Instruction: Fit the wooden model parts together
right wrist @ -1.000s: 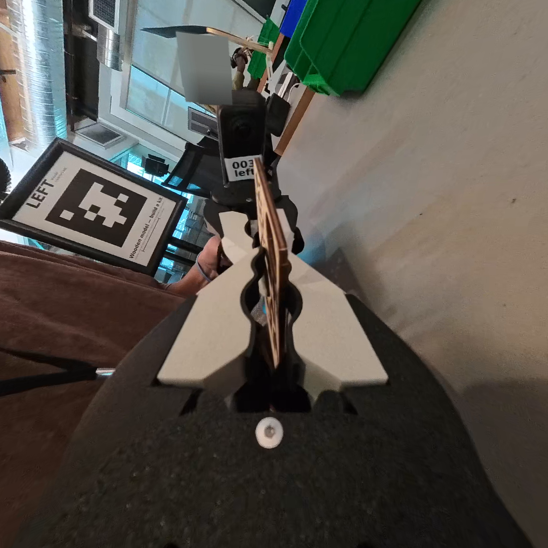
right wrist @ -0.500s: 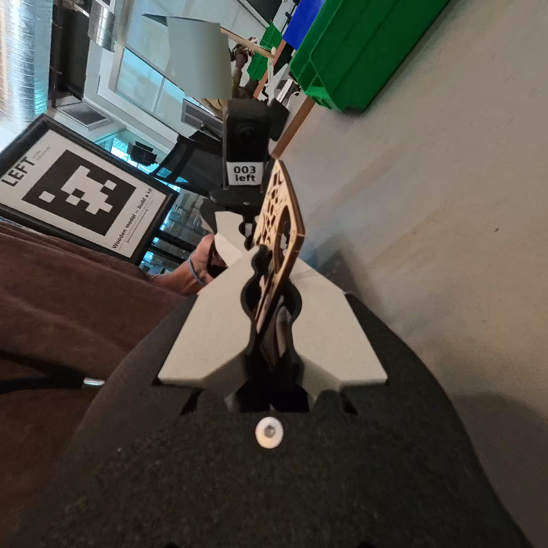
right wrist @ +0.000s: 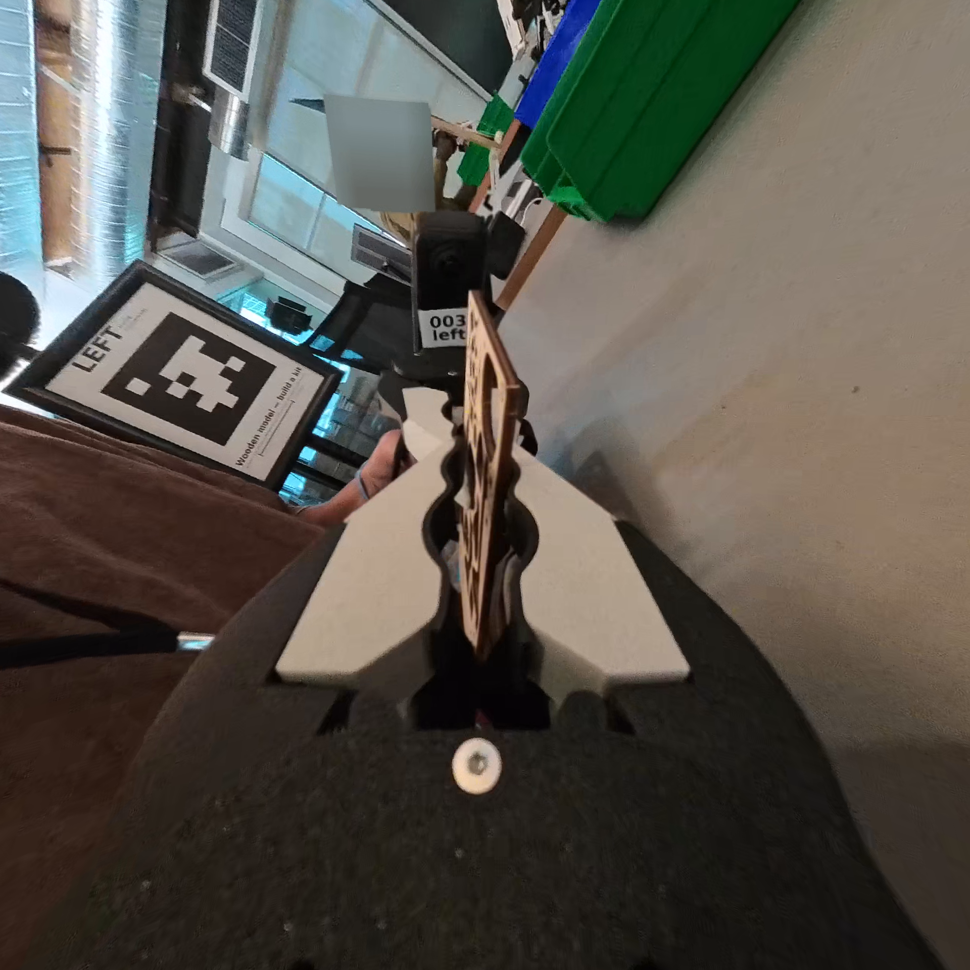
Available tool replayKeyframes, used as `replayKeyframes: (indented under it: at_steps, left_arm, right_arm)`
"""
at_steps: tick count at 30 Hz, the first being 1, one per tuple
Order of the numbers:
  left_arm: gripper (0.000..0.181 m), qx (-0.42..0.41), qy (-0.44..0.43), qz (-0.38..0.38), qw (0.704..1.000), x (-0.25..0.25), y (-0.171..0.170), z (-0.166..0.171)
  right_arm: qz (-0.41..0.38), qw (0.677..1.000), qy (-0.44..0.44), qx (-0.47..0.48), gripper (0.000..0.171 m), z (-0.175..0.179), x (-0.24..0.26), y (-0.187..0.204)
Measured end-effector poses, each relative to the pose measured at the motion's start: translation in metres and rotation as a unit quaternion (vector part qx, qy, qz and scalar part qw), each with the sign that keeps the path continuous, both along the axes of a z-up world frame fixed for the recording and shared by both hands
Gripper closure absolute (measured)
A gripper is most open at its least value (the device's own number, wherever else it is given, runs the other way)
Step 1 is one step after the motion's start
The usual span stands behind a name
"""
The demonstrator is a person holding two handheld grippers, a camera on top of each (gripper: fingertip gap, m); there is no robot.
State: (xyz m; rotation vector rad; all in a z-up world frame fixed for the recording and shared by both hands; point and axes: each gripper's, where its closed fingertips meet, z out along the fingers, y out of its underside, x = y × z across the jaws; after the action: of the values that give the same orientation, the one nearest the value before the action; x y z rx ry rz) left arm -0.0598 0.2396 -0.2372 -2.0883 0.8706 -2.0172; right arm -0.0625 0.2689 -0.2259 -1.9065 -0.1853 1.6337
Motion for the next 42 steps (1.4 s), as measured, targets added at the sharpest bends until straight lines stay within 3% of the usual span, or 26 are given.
replayKeyframes:
  at_steps: [14,22,31,34,37,42]
  left_arm:
    - [0.181,0.019,0.025,0.002,0.999,0.001,-0.001,-0.006]
    - [0.181,0.072,0.098,0.013,0.993,0.004,0.000,-0.031]
    - [0.181,0.002,0.008,0.007,1.000,-0.001,0.008,-0.001]
    - [0.181,-0.024,-0.006,0.043,0.999,-0.013,0.041,0.013]
    - [0.181,0.000,0.059,0.076,0.995,-0.020,0.101,0.018]
    - [0.181,0.013,0.192,0.068,0.979,-0.005,0.194,-0.019]
  right_arm:
    - [-0.033,0.996,-0.076,-0.020,0.152,-0.019,-0.009,0.005]
    - [-0.089,0.960,-0.265,0.023,0.132,-0.048,0.003,0.014]
    - [-0.108,0.974,-0.192,0.047,0.133,-0.016,0.013,0.016]
    - [-0.115,0.972,-0.185,0.091,0.130,0.006,0.024,0.014]
    - [-0.118,0.961,-0.218,0.119,0.131,0.017,0.035,0.008]
    - [-0.106,0.963,-0.231,0.088,0.138,-0.007,0.037,-0.007]
